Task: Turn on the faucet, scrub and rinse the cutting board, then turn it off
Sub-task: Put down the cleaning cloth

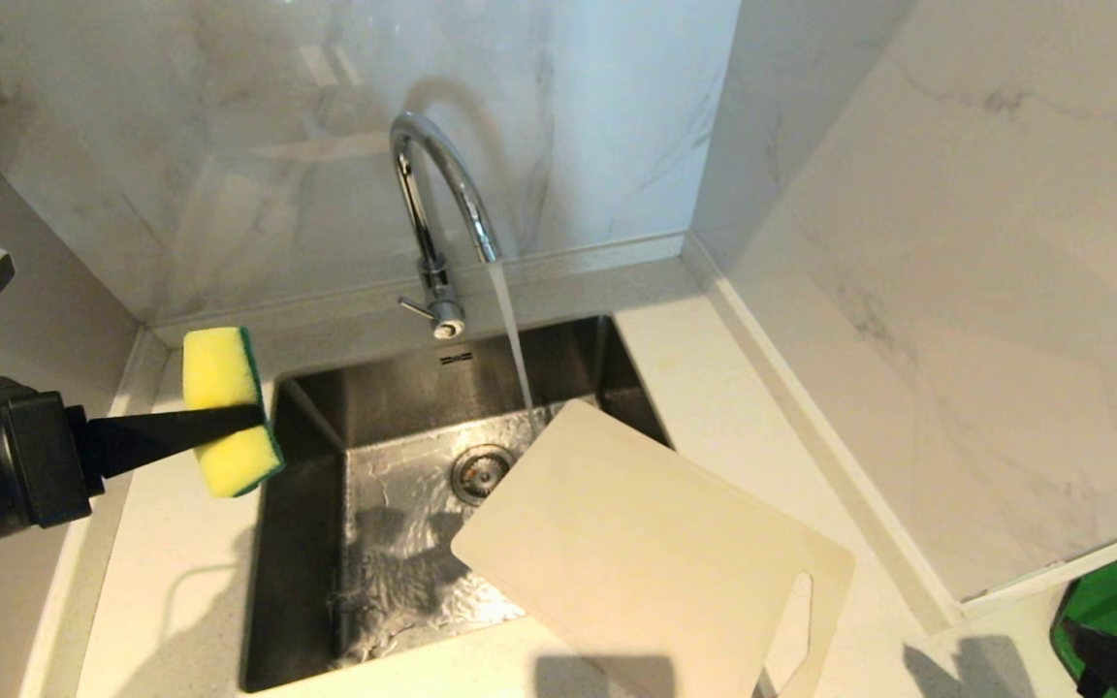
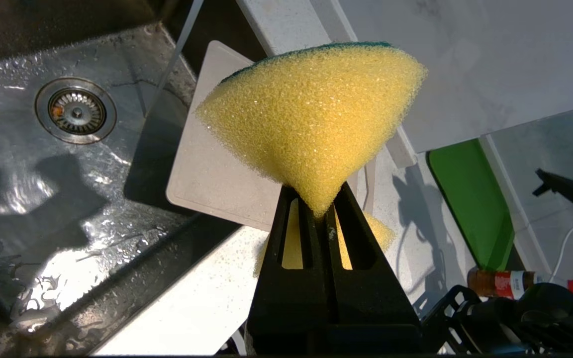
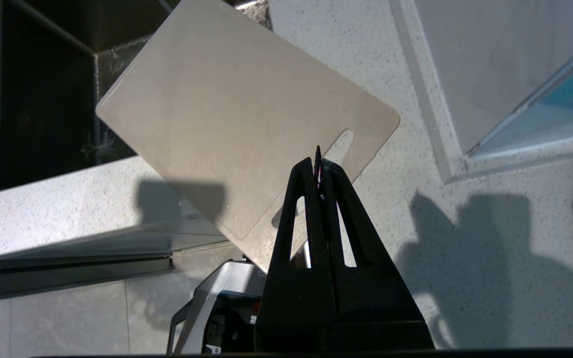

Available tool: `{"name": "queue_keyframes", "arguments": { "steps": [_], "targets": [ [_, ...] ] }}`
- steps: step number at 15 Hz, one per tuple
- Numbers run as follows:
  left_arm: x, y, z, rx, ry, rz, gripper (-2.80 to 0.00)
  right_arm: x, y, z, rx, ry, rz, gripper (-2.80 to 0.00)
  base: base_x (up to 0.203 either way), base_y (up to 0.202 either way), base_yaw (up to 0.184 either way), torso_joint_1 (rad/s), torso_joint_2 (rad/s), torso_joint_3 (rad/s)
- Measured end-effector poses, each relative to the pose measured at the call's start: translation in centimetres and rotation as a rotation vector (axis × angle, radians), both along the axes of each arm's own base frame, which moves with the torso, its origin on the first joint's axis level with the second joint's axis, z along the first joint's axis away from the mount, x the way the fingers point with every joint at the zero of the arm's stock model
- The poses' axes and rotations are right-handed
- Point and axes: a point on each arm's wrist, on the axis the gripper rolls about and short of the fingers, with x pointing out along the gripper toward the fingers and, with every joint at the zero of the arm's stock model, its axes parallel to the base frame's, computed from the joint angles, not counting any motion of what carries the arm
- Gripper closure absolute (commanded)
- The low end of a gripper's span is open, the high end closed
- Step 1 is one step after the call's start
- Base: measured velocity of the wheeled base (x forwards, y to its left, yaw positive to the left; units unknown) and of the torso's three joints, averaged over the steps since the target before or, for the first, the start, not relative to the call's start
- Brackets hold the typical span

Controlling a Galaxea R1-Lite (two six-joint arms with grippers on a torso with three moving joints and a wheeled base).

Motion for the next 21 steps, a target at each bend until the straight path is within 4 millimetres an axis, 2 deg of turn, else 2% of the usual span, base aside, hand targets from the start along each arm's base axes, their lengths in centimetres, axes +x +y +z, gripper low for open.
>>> {"name": "queue_keyframes", "arguments": {
  "steps": [4,7,10,17,21],
  "targets": [
    [-0.1,0.1,-0.1,0.001,0.001,0.001,0.00,-2.7,0.3,-3.5,0.007,-0.001,0.029,0.00,0.000,0.000,0.000,0.000,0.00,0.000],
    [-0.1,0.1,0.4,-0.007,-0.014,0.001,0.00,-3.8,0.4,-5.7,-0.007,-0.017,0.027,0.00,0.000,0.000,0.000,0.000,0.00,0.000],
    [-0.1,0.1,0.5,-0.010,-0.018,0.002,0.00,-4.1,0.3,-6.7,-0.034,-0.041,-0.020,0.00,0.000,0.000,0.000,0.000,0.00,0.000],
    [0.3,-0.1,1.7,-0.030,-0.046,-0.003,0.00,-3.5,-0.3,-9.5,-0.115,-0.074,-0.262,0.00,0.000,0.000,0.000,0.000,0.00,0.000],
    [0.3,-0.2,1.7,-0.028,-0.044,-0.003,0.00,-3.6,-0.5,-10.6,-0.085,0.012,-0.323,0.00,0.000,0.000,0.000,0.000,0.00,0.000]
  ]
}}
